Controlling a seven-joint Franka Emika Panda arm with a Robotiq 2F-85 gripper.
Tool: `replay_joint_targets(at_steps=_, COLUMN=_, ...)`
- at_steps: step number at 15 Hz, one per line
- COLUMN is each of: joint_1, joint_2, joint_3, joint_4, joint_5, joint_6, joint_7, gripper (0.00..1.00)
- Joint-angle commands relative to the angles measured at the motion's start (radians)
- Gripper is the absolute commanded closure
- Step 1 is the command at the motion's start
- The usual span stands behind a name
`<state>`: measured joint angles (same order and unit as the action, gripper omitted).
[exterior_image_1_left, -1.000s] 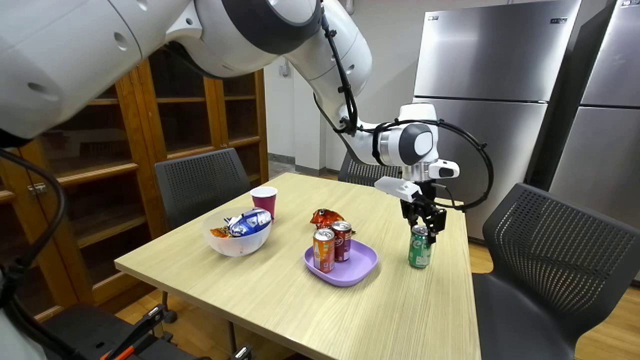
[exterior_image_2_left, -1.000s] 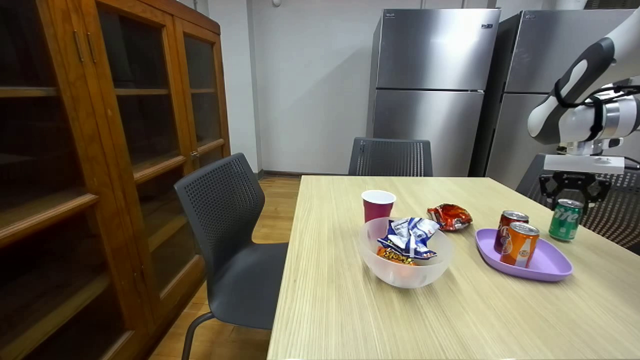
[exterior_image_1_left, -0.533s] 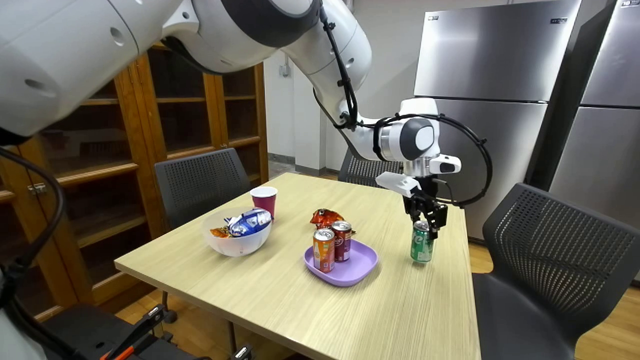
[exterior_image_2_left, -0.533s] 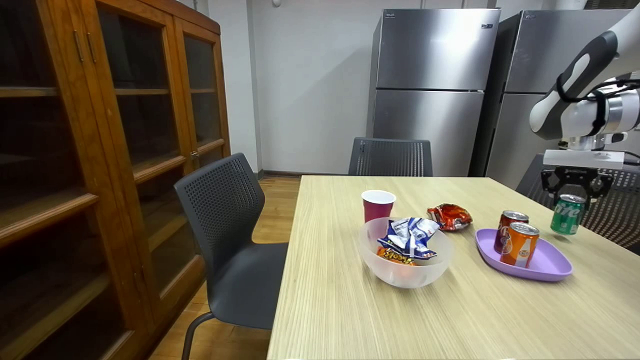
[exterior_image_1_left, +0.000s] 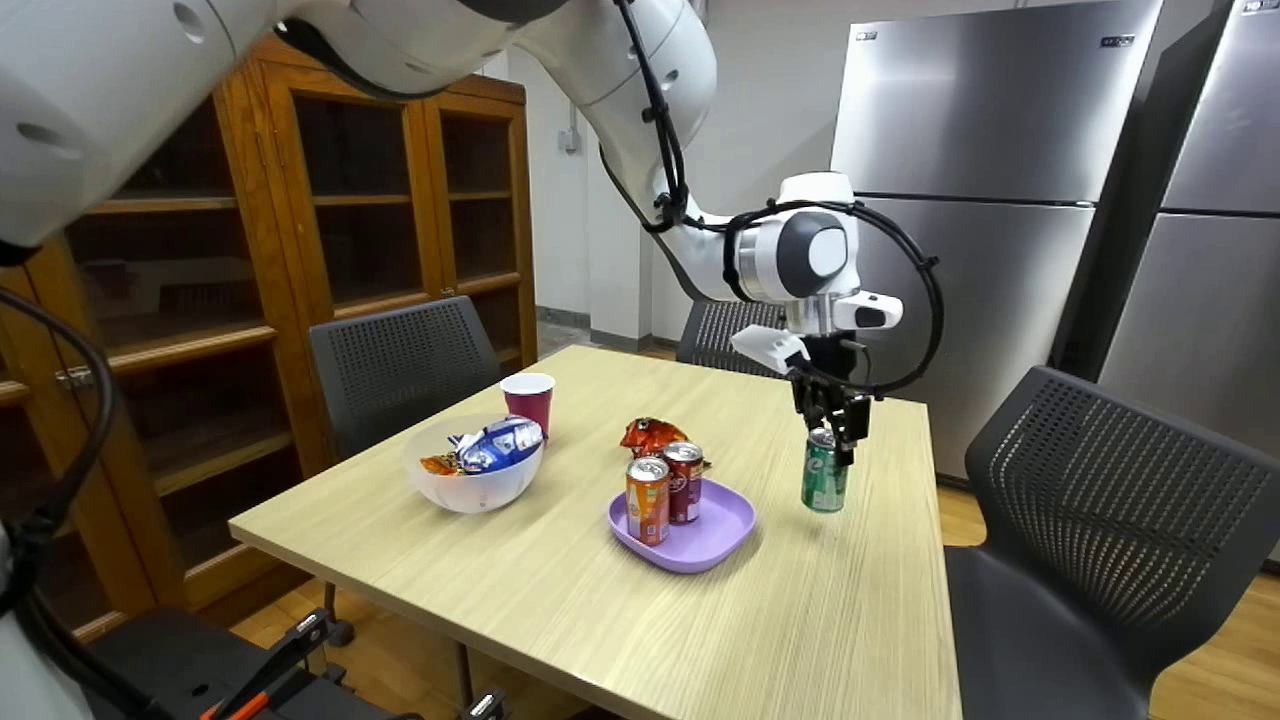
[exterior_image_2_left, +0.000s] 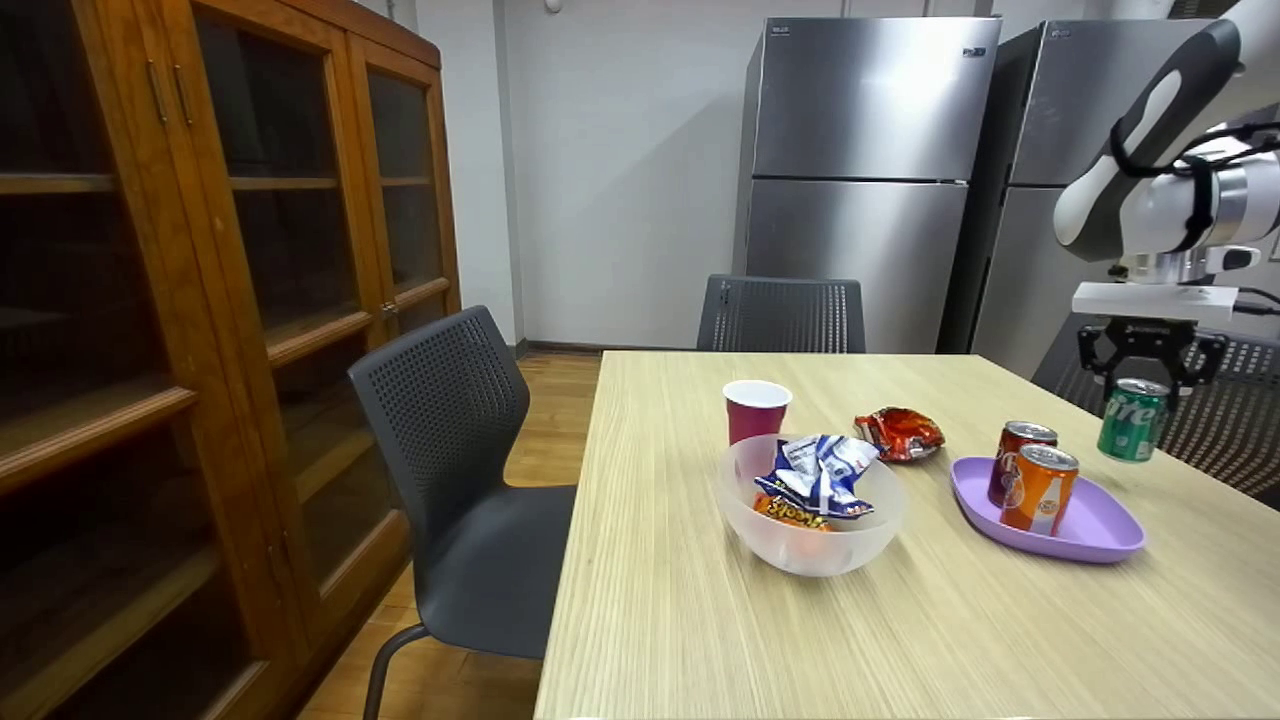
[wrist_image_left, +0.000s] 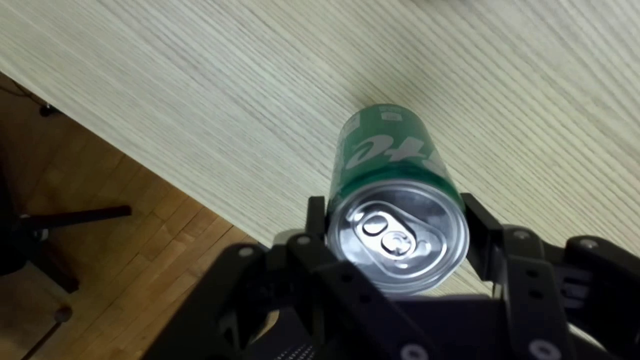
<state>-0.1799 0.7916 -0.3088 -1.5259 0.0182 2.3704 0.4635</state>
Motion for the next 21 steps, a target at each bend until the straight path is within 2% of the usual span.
replay_joint_targets(at_steps=1, joint_1=0.058, joint_2=-0.127, joint_3=-0.024, joint_4=-0.156, joint_5=-0.015, joint_6=0.013, joint_7=0.054, gripper=0.60)
replay_joint_targets(at_steps=11, joint_1=0.144, joint_2=-0.245, joint_3=-0.037, joint_4=-0.365, joint_5=-0.023, joint_6=0.068, joint_7=0.195, gripper=0.60)
replay_joint_targets(at_steps=21, joint_1=0.203, joint_2=-0.270, joint_3=-0.036, joint_4=-0.467, joint_5=-0.043, joint_6=0.111, joint_7=0.343, gripper=0.60)
